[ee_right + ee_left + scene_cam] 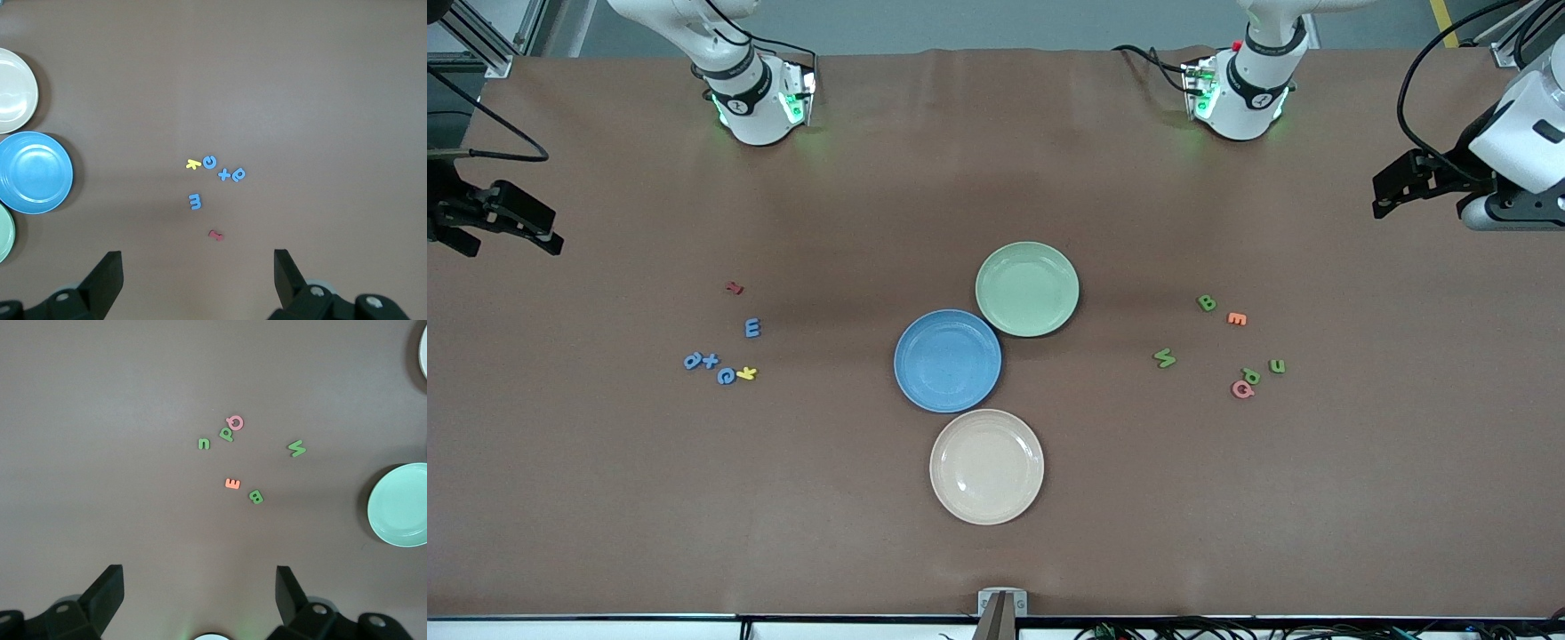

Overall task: Sort letters by color into matching plates
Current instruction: 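Reach the right gripper to the blue letters while the left gripper reaches green letters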

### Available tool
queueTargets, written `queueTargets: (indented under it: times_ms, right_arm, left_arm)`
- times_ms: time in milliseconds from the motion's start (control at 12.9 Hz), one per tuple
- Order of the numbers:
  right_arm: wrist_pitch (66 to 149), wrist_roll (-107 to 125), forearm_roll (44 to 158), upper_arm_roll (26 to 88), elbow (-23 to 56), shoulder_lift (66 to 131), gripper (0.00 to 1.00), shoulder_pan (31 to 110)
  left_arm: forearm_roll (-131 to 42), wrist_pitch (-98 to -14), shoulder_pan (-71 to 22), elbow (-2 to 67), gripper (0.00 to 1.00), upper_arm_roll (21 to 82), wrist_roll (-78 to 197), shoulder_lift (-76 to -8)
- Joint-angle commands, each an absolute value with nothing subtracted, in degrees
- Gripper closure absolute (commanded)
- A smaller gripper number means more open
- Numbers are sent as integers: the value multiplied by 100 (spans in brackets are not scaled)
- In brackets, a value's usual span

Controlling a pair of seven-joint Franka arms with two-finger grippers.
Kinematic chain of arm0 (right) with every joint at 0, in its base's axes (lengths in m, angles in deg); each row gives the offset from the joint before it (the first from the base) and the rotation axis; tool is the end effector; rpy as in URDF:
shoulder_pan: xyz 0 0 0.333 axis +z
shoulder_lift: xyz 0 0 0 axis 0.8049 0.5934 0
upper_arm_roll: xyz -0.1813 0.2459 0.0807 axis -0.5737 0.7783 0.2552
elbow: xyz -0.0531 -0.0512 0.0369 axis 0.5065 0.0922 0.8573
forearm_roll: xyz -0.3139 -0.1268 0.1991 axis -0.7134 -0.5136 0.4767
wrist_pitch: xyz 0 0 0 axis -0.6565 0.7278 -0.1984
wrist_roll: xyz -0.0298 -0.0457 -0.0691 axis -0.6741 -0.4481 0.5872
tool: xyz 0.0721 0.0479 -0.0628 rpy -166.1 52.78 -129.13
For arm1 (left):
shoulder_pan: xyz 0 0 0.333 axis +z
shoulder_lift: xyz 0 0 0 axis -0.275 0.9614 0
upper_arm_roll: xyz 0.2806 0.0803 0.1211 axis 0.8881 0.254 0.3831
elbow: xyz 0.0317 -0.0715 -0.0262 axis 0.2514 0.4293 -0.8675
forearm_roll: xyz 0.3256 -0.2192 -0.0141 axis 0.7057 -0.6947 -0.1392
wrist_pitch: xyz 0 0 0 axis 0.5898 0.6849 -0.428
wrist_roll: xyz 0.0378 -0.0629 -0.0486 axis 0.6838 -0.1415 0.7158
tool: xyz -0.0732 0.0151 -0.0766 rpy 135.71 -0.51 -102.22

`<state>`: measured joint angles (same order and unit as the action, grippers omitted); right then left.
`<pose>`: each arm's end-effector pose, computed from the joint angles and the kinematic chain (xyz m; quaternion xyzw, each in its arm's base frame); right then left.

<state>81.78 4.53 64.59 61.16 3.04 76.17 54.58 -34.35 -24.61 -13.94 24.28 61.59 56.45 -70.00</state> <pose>0.5595 -0.0022 0.6516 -0.9996 -0.0033 -0.0264 0.0031 0.5302 -0.0579 0.6346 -0.9994 0.0236 0.0210 0.0155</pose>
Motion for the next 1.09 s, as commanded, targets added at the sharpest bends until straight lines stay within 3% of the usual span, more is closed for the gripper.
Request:
queueTargets:
  times_ms: [0,311,622,1010]
  right_arm:
    - [8107,472,6348,6141,200,7688,0,5431]
    - [8072,464,6340,6132,340,7845,0,5422]
    - [8141,464,6340,6132,1069,8241,0,5404]
    - [9658,551,6313,6123,2465,8348,0,5387]
  left_arm:
    - [-3450,-2446,-1359,2330,0,6129,5741,-6941]
    - [-3433,-2350,-1412,2040,0,6129,5724,-6704]
    - [-3433,-2305,-1333,2048,0,6138,5680,-6669]
    - [-3433,-2279,-1421,2109,0,6129,5715,-6537]
